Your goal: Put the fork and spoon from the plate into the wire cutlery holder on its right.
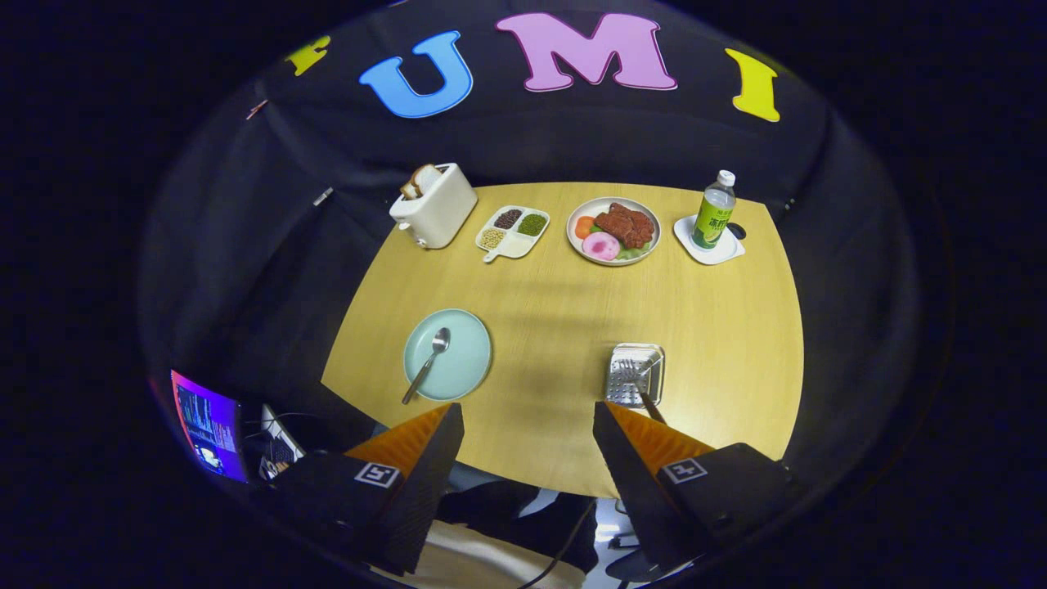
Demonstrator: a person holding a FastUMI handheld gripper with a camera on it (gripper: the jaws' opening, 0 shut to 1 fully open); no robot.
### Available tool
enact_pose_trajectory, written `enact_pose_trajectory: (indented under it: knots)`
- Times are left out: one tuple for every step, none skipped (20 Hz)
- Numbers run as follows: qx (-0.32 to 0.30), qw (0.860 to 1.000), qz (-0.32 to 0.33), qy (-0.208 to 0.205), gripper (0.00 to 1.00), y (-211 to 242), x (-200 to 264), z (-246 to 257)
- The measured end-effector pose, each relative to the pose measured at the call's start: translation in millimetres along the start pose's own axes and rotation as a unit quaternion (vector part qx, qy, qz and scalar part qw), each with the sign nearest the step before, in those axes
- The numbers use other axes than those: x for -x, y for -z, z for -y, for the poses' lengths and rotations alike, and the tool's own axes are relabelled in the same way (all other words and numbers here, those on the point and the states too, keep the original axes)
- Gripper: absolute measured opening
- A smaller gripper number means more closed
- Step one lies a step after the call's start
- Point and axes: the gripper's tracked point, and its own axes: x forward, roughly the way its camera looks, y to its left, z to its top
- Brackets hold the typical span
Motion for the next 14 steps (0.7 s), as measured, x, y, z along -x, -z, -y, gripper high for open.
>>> enact_pose_trajectory:
  knots:
    - [-0.004, 1.000, 0.001, -0.005, 0.99, 7.6, -4.8, -13.1]
    - [-0.006, 1.000, -0.002, -0.010, 0.99, 13.7, -12.4, -24.8]
    - [-0.010, 1.000, -0.006, -0.015, 0.99, 18.2, -22.5, -37.2]
    - [-0.016, 1.000, -0.012, -0.021, 0.99, 22.8, -33.8, -50.0]
    - [-0.023, 0.999, -0.016, -0.032, 0.99, 25.2, -46.7, -65.4]
    - [-0.031, 0.999, -0.023, -0.038, 1.00, 28.3, -59.9, -77.2]
    - [-0.039, 0.998, -0.026, -0.042, 0.99, 29.3, -74.0, -88.4]
    - [-0.044, 0.998, -0.027, -0.043, 0.99, 29.7, -89.5, -98.1]
    - [-0.045, 0.998, -0.031, -0.041, 0.99, 31.9, -105.4, -106.4]
    - [-0.045, 0.998, -0.036, -0.038, 0.99, 33.7, -122.1, -113.7]
    - [-0.045, 0.998, -0.039, -0.037, 0.99, 35.3, -139.4, -122.7]
    - [-0.048, 0.997, -0.048, -0.034, 0.99, 38.2, -156.1, -129.9]
    - [-0.051, 0.996, -0.060, -0.038, 0.99, 43.1, -172.3, -140.4]
    - [-0.054, 0.995, -0.070, -0.044, 0.99, 47.5, -186.8, -151.0]
